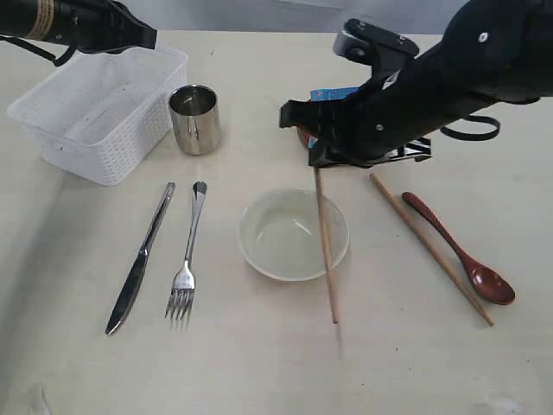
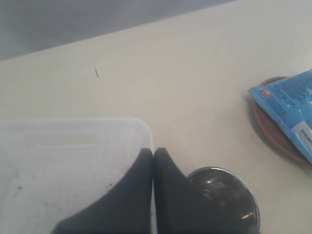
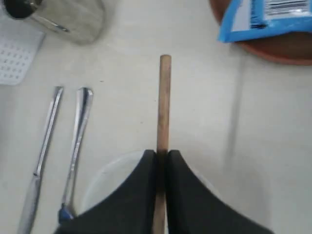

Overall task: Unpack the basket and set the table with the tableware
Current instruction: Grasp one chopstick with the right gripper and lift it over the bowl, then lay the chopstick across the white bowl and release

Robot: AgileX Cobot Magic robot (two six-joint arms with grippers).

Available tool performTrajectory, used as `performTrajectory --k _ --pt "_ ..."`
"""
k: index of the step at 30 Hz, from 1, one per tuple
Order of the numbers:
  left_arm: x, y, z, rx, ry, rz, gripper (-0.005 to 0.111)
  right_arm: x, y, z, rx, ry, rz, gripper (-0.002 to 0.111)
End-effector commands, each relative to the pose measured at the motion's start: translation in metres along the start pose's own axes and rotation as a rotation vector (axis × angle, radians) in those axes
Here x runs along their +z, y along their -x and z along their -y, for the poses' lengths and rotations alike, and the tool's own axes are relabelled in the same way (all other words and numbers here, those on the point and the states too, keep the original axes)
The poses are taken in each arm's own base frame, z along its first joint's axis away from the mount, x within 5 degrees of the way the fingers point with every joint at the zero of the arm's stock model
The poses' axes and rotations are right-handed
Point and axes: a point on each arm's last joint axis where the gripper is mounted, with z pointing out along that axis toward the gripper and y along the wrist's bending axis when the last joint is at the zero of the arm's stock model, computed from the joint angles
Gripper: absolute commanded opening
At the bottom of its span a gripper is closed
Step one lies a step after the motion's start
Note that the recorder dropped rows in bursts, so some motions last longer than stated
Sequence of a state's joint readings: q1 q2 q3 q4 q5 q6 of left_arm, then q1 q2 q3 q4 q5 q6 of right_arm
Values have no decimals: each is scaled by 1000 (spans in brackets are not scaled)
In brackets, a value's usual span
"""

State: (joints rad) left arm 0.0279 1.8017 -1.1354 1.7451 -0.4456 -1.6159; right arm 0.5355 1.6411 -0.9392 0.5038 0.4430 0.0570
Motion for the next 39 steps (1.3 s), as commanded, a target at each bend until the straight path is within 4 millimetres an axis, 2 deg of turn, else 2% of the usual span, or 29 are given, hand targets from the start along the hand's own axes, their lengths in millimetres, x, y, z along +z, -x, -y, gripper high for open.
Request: performTrajectory --k 1,5,16,39 --pt "-3 4 3 2 -7 13 0 10 -4 -19 79 54 49 0" --pt "-3 4 4 2 -22 12 0 23 -11 -24 99 58 19 0" --pt "-3 4 4 2 -22 12 0 48 -19 -14 174 8 -46 0" --pt "-3 4 4 -5 -24 13 0 47 -19 -13 105 -7 -42 0"
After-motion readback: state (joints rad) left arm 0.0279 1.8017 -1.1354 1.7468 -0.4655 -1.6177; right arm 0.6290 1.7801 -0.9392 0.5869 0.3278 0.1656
